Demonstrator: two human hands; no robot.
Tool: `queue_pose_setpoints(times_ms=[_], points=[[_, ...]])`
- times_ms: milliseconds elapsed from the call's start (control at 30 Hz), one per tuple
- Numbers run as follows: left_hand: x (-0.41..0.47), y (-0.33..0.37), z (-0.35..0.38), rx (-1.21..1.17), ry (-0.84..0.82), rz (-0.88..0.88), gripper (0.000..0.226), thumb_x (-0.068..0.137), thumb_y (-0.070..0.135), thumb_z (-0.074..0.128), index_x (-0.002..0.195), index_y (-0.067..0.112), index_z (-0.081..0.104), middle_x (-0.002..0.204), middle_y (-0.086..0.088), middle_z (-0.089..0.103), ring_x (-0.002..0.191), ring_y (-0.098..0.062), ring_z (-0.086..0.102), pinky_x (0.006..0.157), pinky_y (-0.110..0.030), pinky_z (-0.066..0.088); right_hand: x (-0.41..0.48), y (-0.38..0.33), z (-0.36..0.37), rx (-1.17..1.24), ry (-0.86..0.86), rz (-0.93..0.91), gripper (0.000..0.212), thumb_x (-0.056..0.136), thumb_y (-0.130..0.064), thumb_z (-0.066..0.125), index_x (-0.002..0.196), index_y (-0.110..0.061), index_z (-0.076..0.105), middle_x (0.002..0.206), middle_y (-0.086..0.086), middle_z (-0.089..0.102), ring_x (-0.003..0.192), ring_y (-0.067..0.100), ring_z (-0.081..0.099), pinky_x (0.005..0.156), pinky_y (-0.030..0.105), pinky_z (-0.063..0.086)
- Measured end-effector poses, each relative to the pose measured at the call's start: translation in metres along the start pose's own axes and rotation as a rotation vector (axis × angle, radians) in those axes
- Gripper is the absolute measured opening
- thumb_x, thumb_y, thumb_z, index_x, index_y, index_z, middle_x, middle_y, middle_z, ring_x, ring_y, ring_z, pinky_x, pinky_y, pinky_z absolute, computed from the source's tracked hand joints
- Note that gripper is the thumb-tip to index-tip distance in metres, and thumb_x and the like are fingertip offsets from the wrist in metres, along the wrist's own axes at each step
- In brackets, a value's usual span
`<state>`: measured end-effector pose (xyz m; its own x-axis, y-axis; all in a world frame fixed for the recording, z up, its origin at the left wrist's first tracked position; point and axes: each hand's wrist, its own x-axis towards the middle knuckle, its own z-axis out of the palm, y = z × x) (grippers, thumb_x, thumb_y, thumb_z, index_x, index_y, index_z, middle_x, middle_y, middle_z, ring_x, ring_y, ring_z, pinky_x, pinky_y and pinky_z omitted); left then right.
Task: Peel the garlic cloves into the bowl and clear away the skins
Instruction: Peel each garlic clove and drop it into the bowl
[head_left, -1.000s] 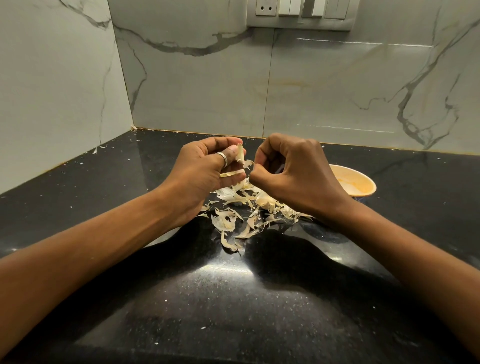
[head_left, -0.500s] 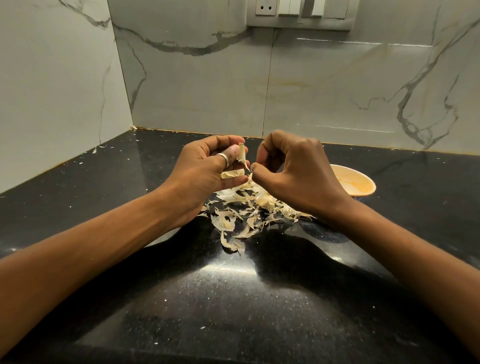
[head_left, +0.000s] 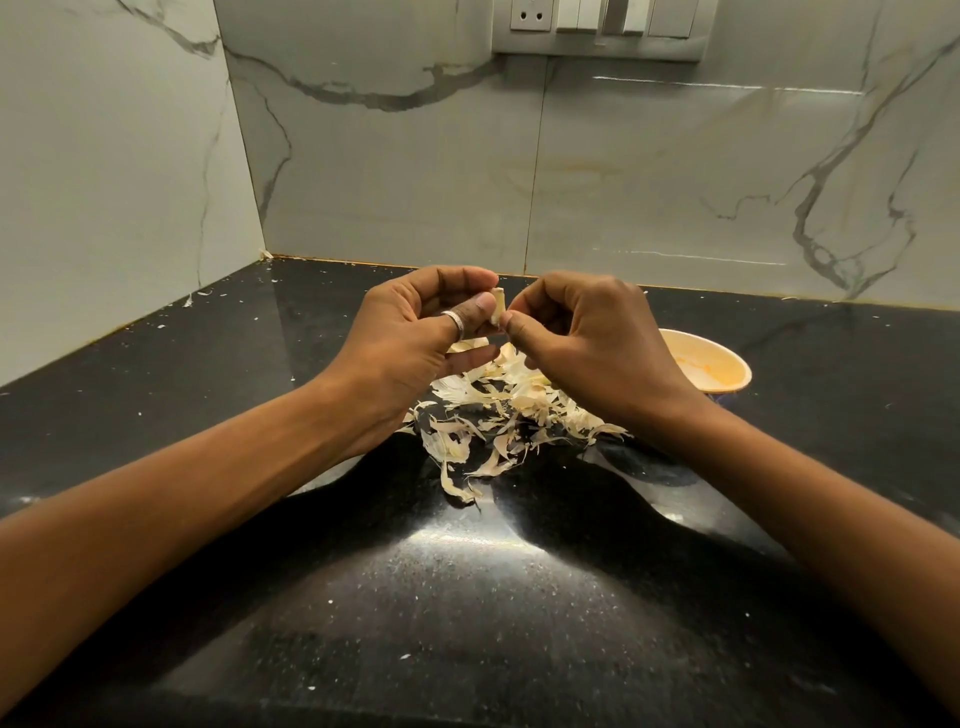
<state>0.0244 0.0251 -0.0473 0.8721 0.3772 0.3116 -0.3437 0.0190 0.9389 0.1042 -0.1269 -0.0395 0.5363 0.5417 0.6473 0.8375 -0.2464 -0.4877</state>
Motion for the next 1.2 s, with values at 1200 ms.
queue_pose_setpoints(times_ms=[1200], points=[[-0.0046, -0.0014, 0.0025, 0.083, 0.0, 0.096, 0.017, 0.086, -0.002, 0.071, 0.095, 0.013, 0.073, 0.1, -0.002, 0.075, 0.097, -0.014, 0.073, 0.072, -0.02, 0.059, -0.0016, -0.0001, 0.0015, 0.1, -0.009, 0.064, 0.016, 0.091, -0.023, 0.073, 0.083, -0.009, 0.073, 0.067, -0.002, 0.072, 0.057, 0.007, 0.071, 0.062, 0.035, 0.062]])
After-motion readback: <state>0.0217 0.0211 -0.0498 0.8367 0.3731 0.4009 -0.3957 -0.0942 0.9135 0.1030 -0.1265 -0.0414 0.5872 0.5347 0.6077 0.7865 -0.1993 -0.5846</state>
